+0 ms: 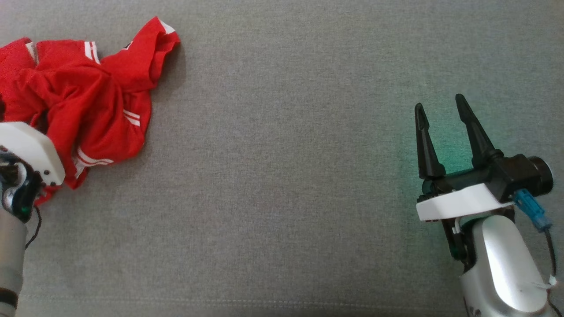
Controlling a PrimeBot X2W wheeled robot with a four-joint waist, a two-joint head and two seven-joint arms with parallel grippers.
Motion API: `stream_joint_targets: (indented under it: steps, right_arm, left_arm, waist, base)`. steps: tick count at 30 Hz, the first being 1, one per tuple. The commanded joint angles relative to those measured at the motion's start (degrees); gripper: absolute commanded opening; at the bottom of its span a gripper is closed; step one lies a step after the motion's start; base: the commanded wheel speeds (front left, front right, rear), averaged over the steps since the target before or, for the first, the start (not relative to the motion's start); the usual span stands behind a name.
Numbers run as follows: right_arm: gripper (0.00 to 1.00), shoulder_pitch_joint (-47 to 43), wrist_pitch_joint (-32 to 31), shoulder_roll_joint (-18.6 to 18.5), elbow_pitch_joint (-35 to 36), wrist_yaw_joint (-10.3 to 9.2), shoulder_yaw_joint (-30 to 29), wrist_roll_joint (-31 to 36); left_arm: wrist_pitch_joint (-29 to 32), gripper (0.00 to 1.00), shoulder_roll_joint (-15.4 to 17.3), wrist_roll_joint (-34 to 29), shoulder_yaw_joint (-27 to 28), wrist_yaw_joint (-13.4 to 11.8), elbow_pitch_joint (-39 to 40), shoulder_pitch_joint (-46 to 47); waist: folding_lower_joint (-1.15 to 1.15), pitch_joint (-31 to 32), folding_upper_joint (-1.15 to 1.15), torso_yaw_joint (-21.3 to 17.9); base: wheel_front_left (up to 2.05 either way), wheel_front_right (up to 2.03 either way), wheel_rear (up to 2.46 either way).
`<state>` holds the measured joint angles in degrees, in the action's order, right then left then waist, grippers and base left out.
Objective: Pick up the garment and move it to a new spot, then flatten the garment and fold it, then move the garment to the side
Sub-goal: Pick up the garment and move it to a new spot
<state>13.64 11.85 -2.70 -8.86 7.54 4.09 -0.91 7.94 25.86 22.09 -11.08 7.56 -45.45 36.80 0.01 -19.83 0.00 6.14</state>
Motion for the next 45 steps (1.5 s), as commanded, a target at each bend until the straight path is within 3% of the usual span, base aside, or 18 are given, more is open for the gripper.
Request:
stream_joint_targets:
  steps: [1,14,21,27,37,41,42,45]
  right_arm:
    - [1.00,1.02,0.29,-0.18,1.94,-0.05,1.59,0.16]
    - [1.00,0.05,1.19,-0.18,-0.97,-0.05,0.97,-1.10]
    - [1.00,-0.49,1.86,-0.18,-2.94,-0.05,0.79,-2.30]
    - [1.00,-0.59,2.37,-0.18,-3.64,-0.05,0.20,-3.09]
    - [1.00,-0.19,2.78,-0.18,-2.75,-0.05,-1.39,-3.19]
    - [1.00,0.31,2.86,-0.18,-1.67,-0.05,-3.26,-3.37]
    - [1.00,0.66,2.89,-0.18,-1.10,-0.05,-4.23,-3.49]
    - [1.00,0.95,2.92,-0.18,-0.51,-0.05,-4.93,-3.66]
  left_arm:
    - [-1.00,0.00,3.90,0.05,1.80,-0.13,0.90,2.44]
    - [-18.78,0.00,1.70,-0.95,3.69,-5.61,4.01,5.90]
    - [-20.83,0.00,0.55,-1.00,3.63,-7.02,12.72,5.72]
    - [-19.05,0.00,-1.38,-1.24,1.53,-7.65,22.73,4.81]
    - [-11.73,0.00,-10.29,-1.86,-7.61,-8.70,37.76,3.61]
    - [-10.45,0.00,-15.24,-1.69,-11.44,-9.48,38.64,3.34]
    - [-10.52,0.00,-17.81,-1.39,-12.97,-9.91,37.92,3.22]
    - [-10.95,0.00,-19.85,-0.90,-14.30,-10.41,36.56,3.20]
  waist:
    - [-0.01,0.18,0.00,-0.09]
    - [-0.01,5.57,0.00,1.53]
    - [-0.01,8.90,0.00,1.91]
    - [-0.01,10.66,0.00,0.73]
    - [-0.01,11.61,0.00,-4.80]
    - [-0.01,11.17,0.00,-8.25]
    - [-0.01,10.84,0.00,-10.15]
    - [-0.01,10.49,0.00,-12.19]
  base:
    - [0.00,0.00,0.00]
    - [0.00,0.00,0.00]
    - [0.00,0.00,0.00]
    - [0.00,0.00,0.00]
    - [0.00,0.00,0.00]
    - [0.00,0.00,0.00]
    - [0.00,0.00,0.00]
    - [0.00,0.00,0.00]
